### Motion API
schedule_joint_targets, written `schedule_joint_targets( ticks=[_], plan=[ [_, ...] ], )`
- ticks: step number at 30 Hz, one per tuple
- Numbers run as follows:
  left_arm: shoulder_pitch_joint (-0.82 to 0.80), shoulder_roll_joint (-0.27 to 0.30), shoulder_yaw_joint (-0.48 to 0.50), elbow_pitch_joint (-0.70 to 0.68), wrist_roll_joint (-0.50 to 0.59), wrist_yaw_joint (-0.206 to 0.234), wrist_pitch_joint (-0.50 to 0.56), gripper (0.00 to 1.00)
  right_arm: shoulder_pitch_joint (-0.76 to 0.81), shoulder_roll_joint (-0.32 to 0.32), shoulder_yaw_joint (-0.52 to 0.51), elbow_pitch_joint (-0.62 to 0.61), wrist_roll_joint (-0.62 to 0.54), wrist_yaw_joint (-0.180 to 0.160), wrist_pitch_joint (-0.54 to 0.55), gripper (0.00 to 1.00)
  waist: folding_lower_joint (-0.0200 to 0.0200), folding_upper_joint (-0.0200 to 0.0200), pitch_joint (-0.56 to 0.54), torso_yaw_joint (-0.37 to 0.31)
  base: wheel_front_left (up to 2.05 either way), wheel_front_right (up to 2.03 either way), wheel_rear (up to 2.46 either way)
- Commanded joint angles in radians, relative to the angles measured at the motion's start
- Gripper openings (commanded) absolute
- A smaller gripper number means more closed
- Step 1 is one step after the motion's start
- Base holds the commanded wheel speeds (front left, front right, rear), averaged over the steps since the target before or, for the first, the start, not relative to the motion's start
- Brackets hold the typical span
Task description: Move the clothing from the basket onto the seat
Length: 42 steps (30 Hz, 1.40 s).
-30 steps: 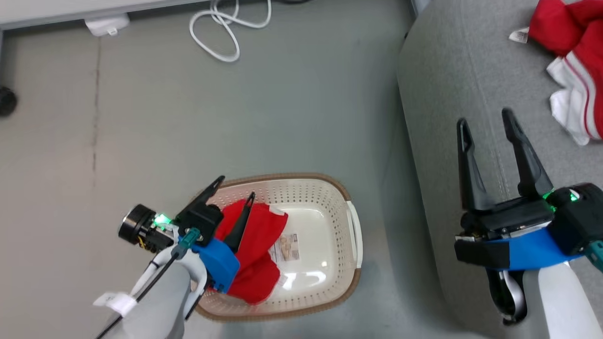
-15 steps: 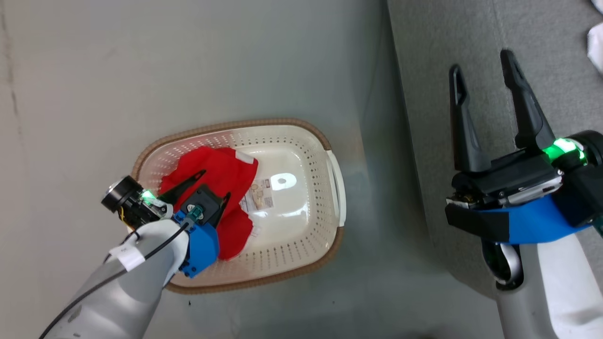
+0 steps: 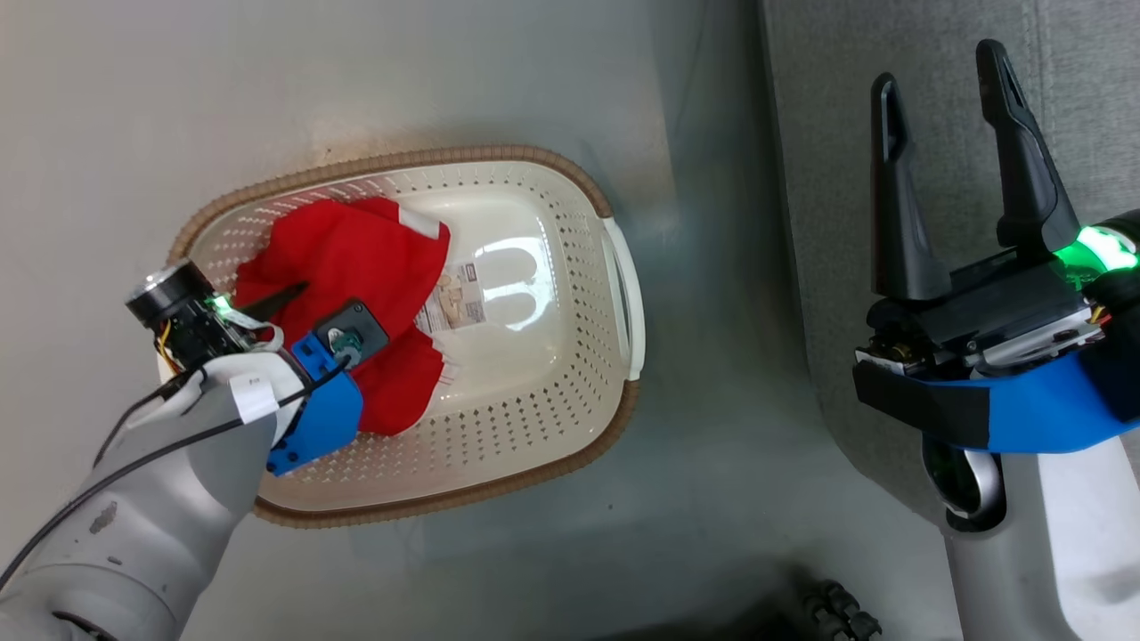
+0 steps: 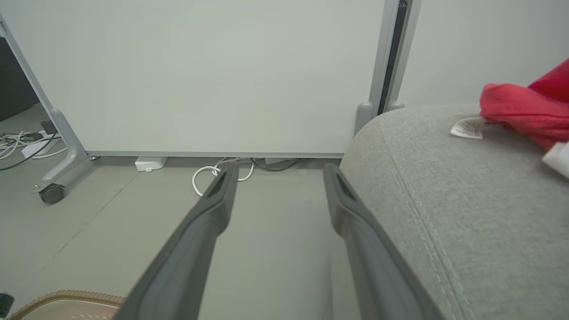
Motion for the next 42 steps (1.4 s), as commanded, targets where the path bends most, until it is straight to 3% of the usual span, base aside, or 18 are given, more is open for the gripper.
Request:
schedule_joint_targets(
  ticks=[1, 11, 18, 36, 37, 38, 40, 42],
  plan=[
    [-0.015, 0.001, -0.005, 0.004, 0.0, 0.0, 0.007, 1.0, -0.021, -0.001, -0.001, -0.007, 0.004, 0.0, 0.0, 1.0, -0.0002, 0.0, 0.011, 0.004, 0.0, 0.0, 0.0],
    [-0.072, 0.009, -0.107, 0.021, -0.003, 0.0, 0.151, 1.0, -0.038, -0.001, -0.006, -0.038, -0.009, 0.0, 0.0, 1.0, -0.0002, 0.0, 0.097, -0.013, 0.0, 0.0, 0.0],
    [-0.123, -0.029, -0.155, 0.022, 0.0, 0.0, 0.212, 1.0, -0.044, -0.001, -0.006, -0.055, -0.012, 0.0, 0.0, 1.0, -0.0002, 0.0, 0.141, -0.018, 0.0, 0.0, 0.0],
    [-0.183, -0.023, -0.182, 0.025, -0.052, 0.0, 0.201, 1.0, -0.019, -0.001, -0.025, -0.078, -0.022, 0.0, 0.002, 1.0, -0.0002, 0.0, 0.222, -0.042, 0.0, 0.0, 0.0],
    [-0.186, -0.023, -0.183, 0.025, -0.052, 0.0, 0.2, 0.91, -0.018, -0.001, -0.024, -0.078, -0.022, 0.0, 0.002, 1.0, -0.0002, 0.0, 0.225, -0.043, 0.0, 0.0, 0.0],
    [-0.191, -0.024, -0.183, 0.025, -0.055, 0.0, 0.195, 0.67, -0.018, -0.001, -0.024, -0.079, -0.021, 0.0, 0.003, 1.0, -0.0002, 0.0, 0.229, -0.044, 0.0, 0.0, 0.0],
    [-0.194, -0.023, -0.186, 0.025, -0.045, 0.002, 0.189, 0.0, -0.018, -0.001, -0.024, -0.079, -0.02, 0.0, 0.004, 1.0, -0.0002, 0.0, 0.233, -0.046, 0.0, 0.0, 0.0],
    [-0.201, -0.022, -0.188, 0.025, -0.042, 0.002, 0.185, 0.0, -0.019, -0.001, -0.025, -0.075, -0.022, 0.0, 0.004, 1.0, -0.0002, 0.0, 0.234, -0.045, 0.0, 0.0, 0.0]
  ],
)
